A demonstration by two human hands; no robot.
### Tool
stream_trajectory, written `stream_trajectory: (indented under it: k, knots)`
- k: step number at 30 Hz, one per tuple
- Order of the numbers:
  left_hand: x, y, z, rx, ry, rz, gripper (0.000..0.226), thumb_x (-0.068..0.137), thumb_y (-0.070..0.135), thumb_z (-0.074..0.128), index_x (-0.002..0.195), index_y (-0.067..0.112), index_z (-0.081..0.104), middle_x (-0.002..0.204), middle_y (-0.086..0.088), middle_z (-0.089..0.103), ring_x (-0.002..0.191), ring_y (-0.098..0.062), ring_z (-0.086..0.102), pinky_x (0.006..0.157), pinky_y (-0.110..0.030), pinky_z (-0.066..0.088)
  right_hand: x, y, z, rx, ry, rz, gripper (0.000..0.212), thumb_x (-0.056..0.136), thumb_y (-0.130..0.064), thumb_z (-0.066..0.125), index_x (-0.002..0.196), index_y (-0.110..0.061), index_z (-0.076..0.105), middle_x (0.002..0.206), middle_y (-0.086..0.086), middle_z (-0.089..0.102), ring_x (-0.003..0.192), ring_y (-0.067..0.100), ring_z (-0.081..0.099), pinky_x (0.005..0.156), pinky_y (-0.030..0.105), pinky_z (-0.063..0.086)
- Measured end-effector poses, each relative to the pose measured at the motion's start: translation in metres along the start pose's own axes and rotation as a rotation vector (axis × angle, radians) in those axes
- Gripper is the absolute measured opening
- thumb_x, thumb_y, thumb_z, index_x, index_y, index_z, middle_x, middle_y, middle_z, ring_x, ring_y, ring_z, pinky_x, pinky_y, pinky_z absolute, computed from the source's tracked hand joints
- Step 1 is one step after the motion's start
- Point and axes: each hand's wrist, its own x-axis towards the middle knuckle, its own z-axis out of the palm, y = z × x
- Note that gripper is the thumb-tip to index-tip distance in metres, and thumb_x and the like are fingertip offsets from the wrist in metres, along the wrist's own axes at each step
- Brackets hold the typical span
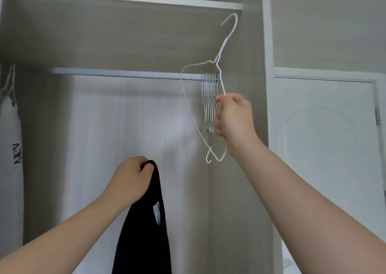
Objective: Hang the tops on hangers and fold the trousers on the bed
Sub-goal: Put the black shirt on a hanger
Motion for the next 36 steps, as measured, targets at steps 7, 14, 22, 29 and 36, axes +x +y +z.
stream_trajectory:
  k: [7, 14, 22, 29, 36]
  knots:
    - [-0.056, 0.038, -0.029, 0.119, 0.043, -0.037, 0.028, 0.098, 0.015, 0.045, 0.085, -0.005, 0.061, 0.074, -0.018, 0.062, 0.06, -0.017, 0.049, 0.054, -0.027, 0.037, -0.024, -0.033, -0.002, 0.111, -0.124, 0.191, 0.016, 0.101, -0.027, 0.051, 0.088, -0.018, 0.047, 0.051, -0.005, 0.024, 0.041, 0.013, 0.02, 0.04, 0.018, 0.018]
    - [-0.131, 0.08, -0.039, 0.169, 0.046, -0.119, 0.029, 0.097, 0.015, 0.045, 0.081, -0.007, 0.055, 0.063, -0.006, 0.048, 0.056, -0.018, 0.042, 0.053, -0.031, 0.033, -0.102, -0.07, -0.09, -0.053, -0.187, 0.147, 0.048, 0.104, -0.048, 0.041, 0.094, -0.009, 0.067, 0.046, -0.006, 0.033, 0.033, 0.01, 0.028, 0.039, 0.017, 0.022]
    - [-0.235, 0.114, -0.012, 0.18, -0.016, -0.241, 0.03, 0.097, 0.017, 0.046, 0.074, -0.001, 0.051, 0.06, -0.004, 0.044, 0.058, -0.023, 0.041, 0.056, -0.032, 0.032, -0.224, -0.103, -0.241, -0.306, -0.263, 0.049, 0.04, 0.1, -0.028, 0.046, 0.069, -0.019, 0.07, 0.06, 0.011, 0.03, 0.049, 0.02, 0.029, 0.045, 0.024, 0.025]
    - [-0.323, 0.119, 0.009, 0.136, -0.157, -0.365, 0.028, 0.093, 0.019, 0.047, 0.067, 0.012, 0.042, 0.061, -0.004, 0.037, 0.059, -0.022, 0.037, 0.06, -0.032, 0.03, -0.349, -0.108, -0.334, -0.305, -0.394, 0.238, 0.039, 0.099, -0.013, 0.047, 0.066, -0.016, 0.066, 0.052, 0.007, 0.023, 0.047, 0.018, 0.02, 0.043, 0.021, 0.02]
    - [-0.407, 0.139, 0.034, 0.067, -0.306, -0.416, 0.027, 0.091, 0.016, 0.05, 0.066, 0.007, 0.046, 0.062, -0.006, 0.034, 0.055, -0.018, 0.033, 0.061, -0.03, 0.028, -0.457, -0.095, -0.385, -0.449, -0.417, 0.419, 0.039, 0.099, -0.014, 0.046, 0.065, -0.02, 0.064, 0.051, 0.008, 0.025, 0.048, 0.019, 0.024, 0.049, 0.028, 0.022]
